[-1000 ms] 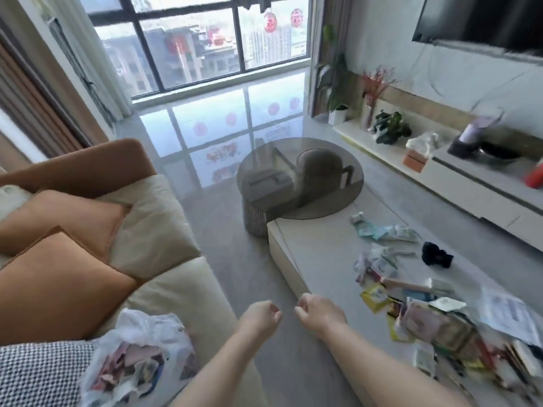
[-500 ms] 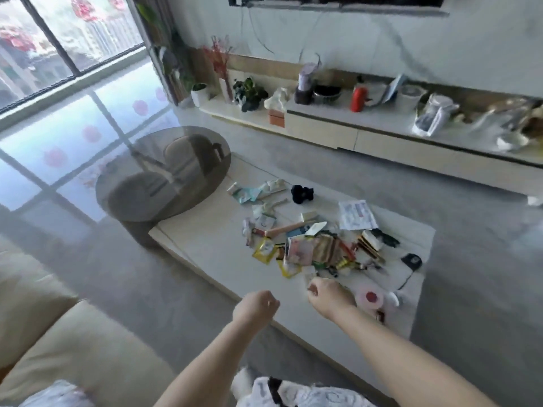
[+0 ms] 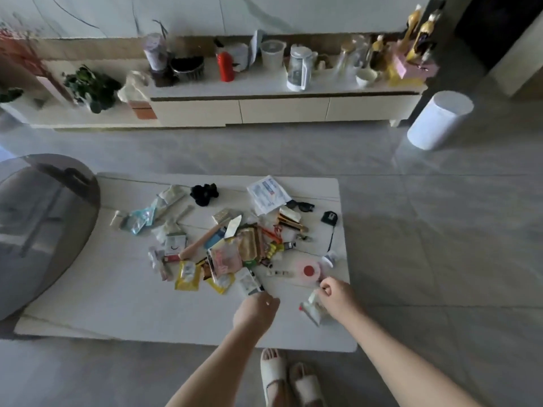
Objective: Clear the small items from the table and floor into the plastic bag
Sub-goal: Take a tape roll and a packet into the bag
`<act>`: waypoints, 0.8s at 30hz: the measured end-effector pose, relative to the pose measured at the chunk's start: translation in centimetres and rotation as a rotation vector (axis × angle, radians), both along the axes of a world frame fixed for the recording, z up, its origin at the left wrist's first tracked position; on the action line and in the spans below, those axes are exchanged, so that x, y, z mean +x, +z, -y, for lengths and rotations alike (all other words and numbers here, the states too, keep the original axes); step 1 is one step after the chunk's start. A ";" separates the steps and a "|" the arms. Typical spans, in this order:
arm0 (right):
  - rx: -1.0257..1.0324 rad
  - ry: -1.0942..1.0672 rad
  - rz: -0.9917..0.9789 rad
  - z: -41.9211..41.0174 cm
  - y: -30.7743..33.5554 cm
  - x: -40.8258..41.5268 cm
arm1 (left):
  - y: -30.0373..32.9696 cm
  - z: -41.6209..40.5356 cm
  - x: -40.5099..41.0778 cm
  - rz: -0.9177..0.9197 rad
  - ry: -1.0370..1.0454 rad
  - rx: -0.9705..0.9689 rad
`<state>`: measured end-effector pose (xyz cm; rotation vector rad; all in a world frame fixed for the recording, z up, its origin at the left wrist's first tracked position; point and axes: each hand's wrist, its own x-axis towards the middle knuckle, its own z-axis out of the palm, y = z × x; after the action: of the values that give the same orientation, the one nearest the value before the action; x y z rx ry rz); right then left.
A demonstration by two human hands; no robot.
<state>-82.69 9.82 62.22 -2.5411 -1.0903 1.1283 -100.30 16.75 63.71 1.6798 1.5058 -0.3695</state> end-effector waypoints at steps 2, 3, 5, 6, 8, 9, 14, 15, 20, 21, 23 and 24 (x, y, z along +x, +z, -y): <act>0.011 -0.091 -0.016 -0.2 -1.8 0.9 | -1.5 -1.2 1.3 0.007 -0.037 -0.008; 0.018 -0.126 -0.022 -0.3 -2.7 1.3 | -2.4 -1.6 1.9 0.010 -0.060 -0.005; 0.033 -0.197 -0.038 -0.4 -4.1 2.0 | -4.1 -2.4 3.3 0.008 -0.089 -0.008; 0.033 -0.225 -0.044 -0.5 -4.9 2.4 | -4.9 -2.7 4.0 0.003 -0.094 -0.014; 0.018 -0.257 -0.075 -0.4 -6.9 3.0 | -6.8 -3.2 5.4 -0.001 -0.082 -0.035; 0.012 -0.272 -0.101 -0.2 -8.0 3.3 | -7.9 -3.4 6.2 0.005 -0.074 -0.049; -0.049 -0.282 -0.185 0.3 -13.6 4.6 | -14.6 -3.5 9.1 0.010 -0.015 -0.158; -0.063 -0.276 -0.185 0.4 -14.7 4.9 | -16.0 -3.5 9.5 0.012 0.002 -0.181; -0.124 -0.233 -0.160 0.8 -20.9 6.4 | -22.2 -4.5 11.7 0.044 0.069 -0.152; -0.130 -0.237 -0.152 0.8 -22.1 6.5 | -23.3 -4.7 12.3 0.054 0.077 -0.136; -0.136 -0.250 -0.122 0.8 -24.3 6.6 | -25.1 -5.3 13.4 0.069 0.080 -0.099; -0.141 -0.252 -0.105 0.7 -25.3 6.5 | -26.0 -5.6 13.9 0.074 0.078 -0.081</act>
<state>-76.17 9.15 36.90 -2.5966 -0.6652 1.2901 -86.37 22.31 37.69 1.5506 1.4780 -0.3193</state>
